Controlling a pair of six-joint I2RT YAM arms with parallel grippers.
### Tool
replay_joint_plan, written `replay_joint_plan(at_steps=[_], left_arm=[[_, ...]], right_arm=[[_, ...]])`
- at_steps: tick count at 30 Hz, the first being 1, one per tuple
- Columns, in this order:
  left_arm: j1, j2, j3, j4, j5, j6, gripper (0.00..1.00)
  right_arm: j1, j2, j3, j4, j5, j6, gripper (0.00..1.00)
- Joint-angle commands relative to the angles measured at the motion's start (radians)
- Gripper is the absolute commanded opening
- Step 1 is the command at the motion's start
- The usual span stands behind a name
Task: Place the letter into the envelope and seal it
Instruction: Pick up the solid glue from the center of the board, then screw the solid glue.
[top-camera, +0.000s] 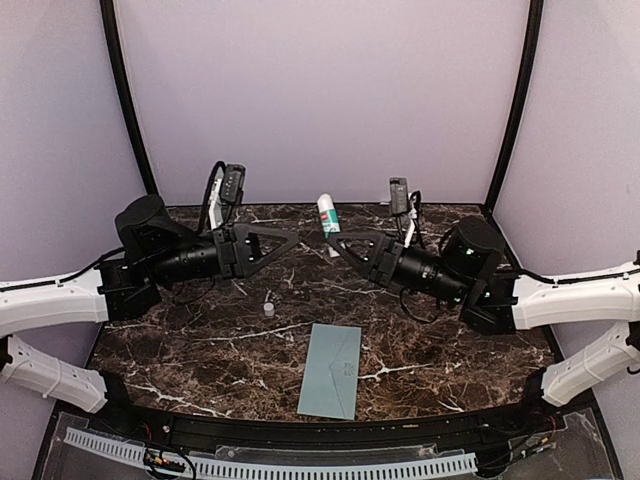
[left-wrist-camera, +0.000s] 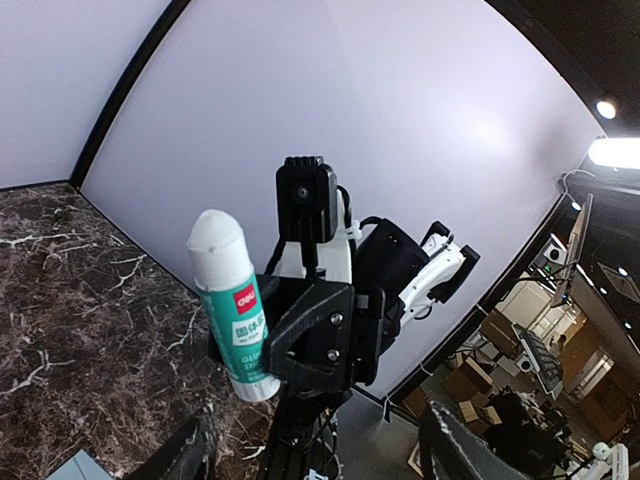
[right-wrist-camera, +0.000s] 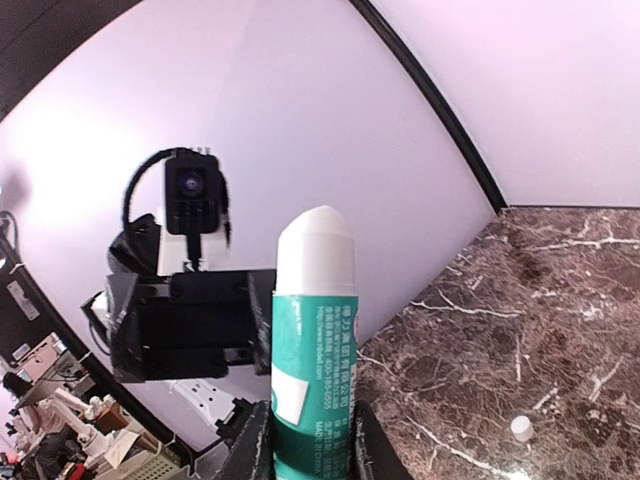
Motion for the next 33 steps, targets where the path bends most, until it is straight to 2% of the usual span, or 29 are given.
replay_joint_plan(at_steps=[1, 6, 14, 27, 33], left_arm=[[-0.069, 0.078, 0.086, 0.095, -0.022, 0.017, 0.67], [-0.134, 0.155, 0.16, 0.129, -0.027, 0.045, 0.67], [-0.158, 0.191, 0.179, 0.176, -0.046, 0.038, 0.63], [-0.167, 0.222, 0.198, 0.162, -0.05, 0.03, 0.37], [-0.167, 0.222, 0.196, 0.137, -0.061, 0.029, 0.21]], right_arm=[[0.013, -0.05, -0.03, 0.151, -0.111, -0.031, 0.11], [0.026, -0.075, -0.042, 0.151, -0.157, -0.038, 0.11], [0.036, -0.101, -0.061, 0.147, -0.173, -0.044, 0.1], [0.039, -0.08, -0.048, 0.123, -0.195, -0.043, 0.09], [0.039, -0.076, -0.047, 0.125, -0.193, -0.04, 0.09]])
